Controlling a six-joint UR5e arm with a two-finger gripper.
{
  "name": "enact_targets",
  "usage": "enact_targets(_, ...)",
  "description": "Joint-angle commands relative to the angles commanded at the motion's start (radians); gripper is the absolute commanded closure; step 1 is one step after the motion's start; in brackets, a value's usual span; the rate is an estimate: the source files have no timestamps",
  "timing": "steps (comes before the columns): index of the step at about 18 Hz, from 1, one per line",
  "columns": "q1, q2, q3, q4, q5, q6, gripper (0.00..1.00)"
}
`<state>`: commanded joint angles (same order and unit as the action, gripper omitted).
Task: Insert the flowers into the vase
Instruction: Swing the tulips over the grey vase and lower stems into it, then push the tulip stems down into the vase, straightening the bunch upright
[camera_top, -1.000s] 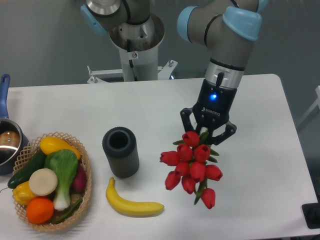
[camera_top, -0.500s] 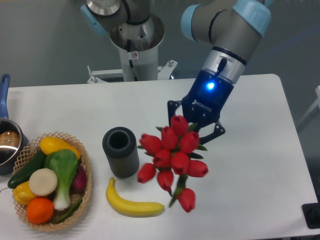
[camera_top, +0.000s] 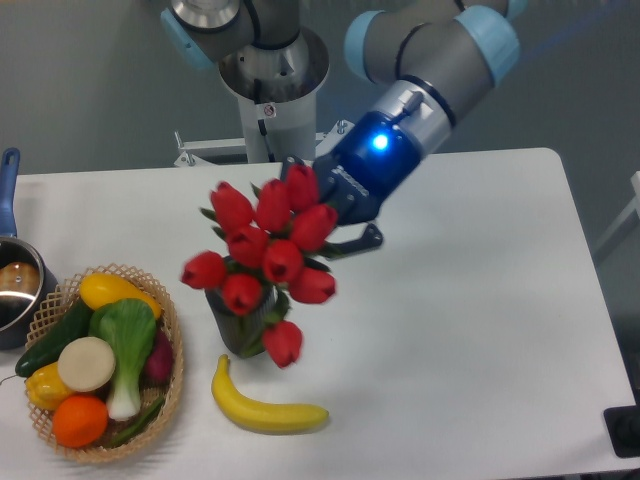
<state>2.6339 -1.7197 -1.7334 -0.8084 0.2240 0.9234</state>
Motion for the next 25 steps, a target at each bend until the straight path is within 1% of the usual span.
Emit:
enact_targets(3, -0.034, 0.0, 0.0, 0.0, -0.006, 0.003, 0.92)
enact_targets(7, -0.04, -0.001, -0.012, 0.002, -0.006, 0.005, 0.92)
enact_targets(10, -0.04, 0.008, -0.046, 0.003, -0.005, 0.015, 0.91)
enact_targets(15, -0.04, 0.022, -0.124, 0.003, -0.005, 0.129, 0.9)
enact_targets(21, -0.037, 0.015, -0.133, 0.003, -0.005, 0.144, 0.9)
enact_targets(23, -0.035, 0.014, -0.149, 0.008, -0.003, 0.153, 0.9)
enact_targets(25, -0.032, 0.012, -0.172, 0.008, -0.002, 0.202, 0.9)
